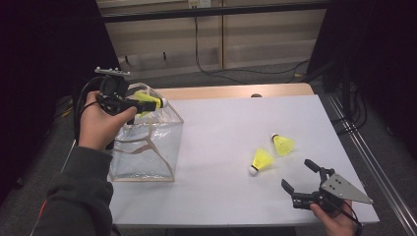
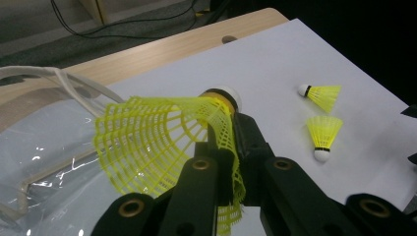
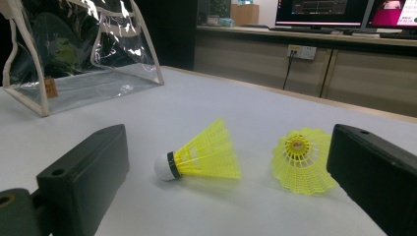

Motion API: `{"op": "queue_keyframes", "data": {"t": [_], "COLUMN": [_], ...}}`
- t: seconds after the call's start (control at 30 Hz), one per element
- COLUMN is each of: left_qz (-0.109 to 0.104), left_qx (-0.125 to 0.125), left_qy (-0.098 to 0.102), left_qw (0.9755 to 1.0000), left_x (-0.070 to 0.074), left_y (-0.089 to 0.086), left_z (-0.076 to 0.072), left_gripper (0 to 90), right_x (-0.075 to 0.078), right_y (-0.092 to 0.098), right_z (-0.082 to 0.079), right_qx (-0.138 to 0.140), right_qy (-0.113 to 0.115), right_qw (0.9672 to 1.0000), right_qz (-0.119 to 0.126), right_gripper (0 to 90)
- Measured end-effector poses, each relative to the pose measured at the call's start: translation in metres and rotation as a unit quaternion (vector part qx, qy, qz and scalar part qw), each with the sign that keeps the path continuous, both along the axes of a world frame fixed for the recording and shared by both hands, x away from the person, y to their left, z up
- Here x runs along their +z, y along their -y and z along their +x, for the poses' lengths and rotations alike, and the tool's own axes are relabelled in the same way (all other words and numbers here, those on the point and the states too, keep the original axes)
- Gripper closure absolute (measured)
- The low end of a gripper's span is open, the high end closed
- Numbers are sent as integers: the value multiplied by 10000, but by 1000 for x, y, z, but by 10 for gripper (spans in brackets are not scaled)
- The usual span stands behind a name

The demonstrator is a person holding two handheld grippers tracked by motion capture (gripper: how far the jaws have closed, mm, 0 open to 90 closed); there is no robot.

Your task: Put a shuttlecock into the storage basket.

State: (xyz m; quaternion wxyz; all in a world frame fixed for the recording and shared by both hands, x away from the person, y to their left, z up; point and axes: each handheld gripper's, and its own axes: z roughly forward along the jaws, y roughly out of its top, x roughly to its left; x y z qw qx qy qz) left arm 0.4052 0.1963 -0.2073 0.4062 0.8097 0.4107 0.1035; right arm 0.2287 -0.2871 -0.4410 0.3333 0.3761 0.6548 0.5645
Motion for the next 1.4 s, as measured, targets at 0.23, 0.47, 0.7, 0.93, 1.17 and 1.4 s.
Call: {"op": "queue_keyframes", "data": {"t": [0.23, 0.47, 0.7, 0.93, 1.17, 1.4], "left_qz": [59, 67, 67, 56, 60, 73], "left_qx": [67, 155, 226, 324, 390, 453], "left_qy": [-5, -25, -9, -16, -34, -34], "left_qw": [10000, 9999, 9997, 9995, 9992, 9989], "left_x": [-3, -5, -3, -5, -7, -8], "left_y": [-7, -12, -17, -22, -25, -29], "left_z": [2, 2, 2, 4, 6, 7], "left_gripper": [873, 873, 873, 873, 873, 873], "right_x": [0, 0, 0, 0, 0, 0], "right_y": [0, 0, 0, 0, 0, 0], "right_z": [0, 0, 0, 0, 0, 0], "right_qx": [0, 0, 2, -1, 4, 3], "right_qy": [-5, 1, -3, -7, -5, -5], "right_qw": [10000, 10000, 10000, 10000, 10000, 10000], "right_qz": [3, 2, 3, 3, 2, -2], "right_gripper": [21, 21, 21, 21, 21, 21]}}
